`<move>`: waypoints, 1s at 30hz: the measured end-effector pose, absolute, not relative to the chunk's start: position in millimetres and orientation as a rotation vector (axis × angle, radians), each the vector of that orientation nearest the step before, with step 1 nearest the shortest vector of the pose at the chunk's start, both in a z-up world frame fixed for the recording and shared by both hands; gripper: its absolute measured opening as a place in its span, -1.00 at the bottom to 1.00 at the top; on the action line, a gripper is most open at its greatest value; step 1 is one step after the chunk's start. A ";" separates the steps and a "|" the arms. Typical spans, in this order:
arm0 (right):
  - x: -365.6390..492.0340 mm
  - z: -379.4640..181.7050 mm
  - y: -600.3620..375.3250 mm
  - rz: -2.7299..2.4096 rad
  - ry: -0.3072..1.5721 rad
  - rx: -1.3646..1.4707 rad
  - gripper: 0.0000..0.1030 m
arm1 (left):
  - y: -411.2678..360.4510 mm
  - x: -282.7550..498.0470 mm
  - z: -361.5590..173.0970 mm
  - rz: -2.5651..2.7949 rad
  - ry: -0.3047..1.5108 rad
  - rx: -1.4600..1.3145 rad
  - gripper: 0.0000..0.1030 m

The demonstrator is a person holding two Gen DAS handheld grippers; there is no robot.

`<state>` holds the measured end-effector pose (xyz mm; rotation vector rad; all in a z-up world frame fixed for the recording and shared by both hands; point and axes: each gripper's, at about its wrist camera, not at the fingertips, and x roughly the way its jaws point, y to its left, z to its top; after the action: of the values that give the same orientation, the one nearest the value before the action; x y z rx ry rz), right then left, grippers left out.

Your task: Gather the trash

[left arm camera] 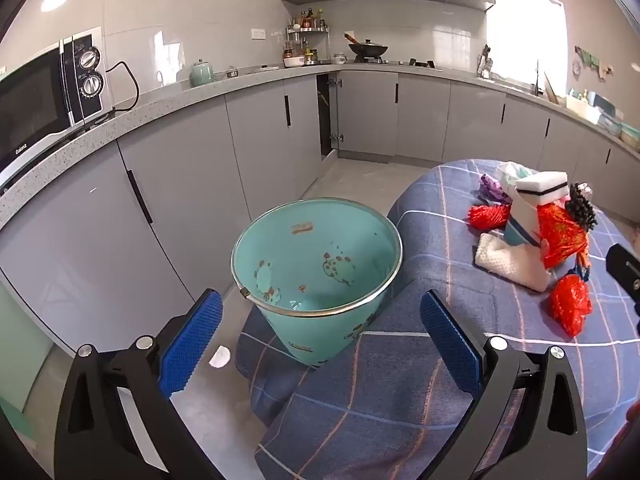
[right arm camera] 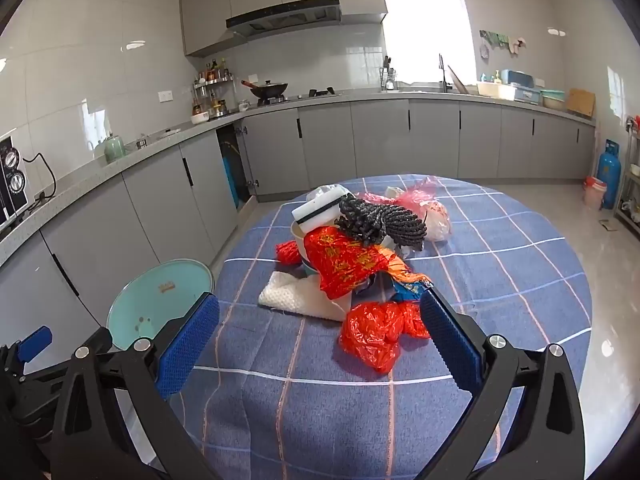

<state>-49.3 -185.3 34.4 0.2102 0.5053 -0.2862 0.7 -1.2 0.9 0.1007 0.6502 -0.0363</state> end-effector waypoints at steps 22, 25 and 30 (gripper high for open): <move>-47.2 27.7 -186.9 -0.283 0.523 0.232 0.91 | 8.2 -7.1 7.8 -0.070 0.619 0.052 0.89; -47.0 27.5 -187.5 -0.284 0.525 0.233 0.91 | 9.0 -8.2 9.3 -0.067 0.615 0.048 0.89; -46.5 27.6 -187.8 -0.283 0.525 0.234 0.91 | 9.3 -7.4 9.8 -0.069 0.616 0.047 0.89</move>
<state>-46.5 -187.8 27.6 0.2343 0.5253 -0.2829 -7.4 9.3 9.8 0.0474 0.6163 -0.0693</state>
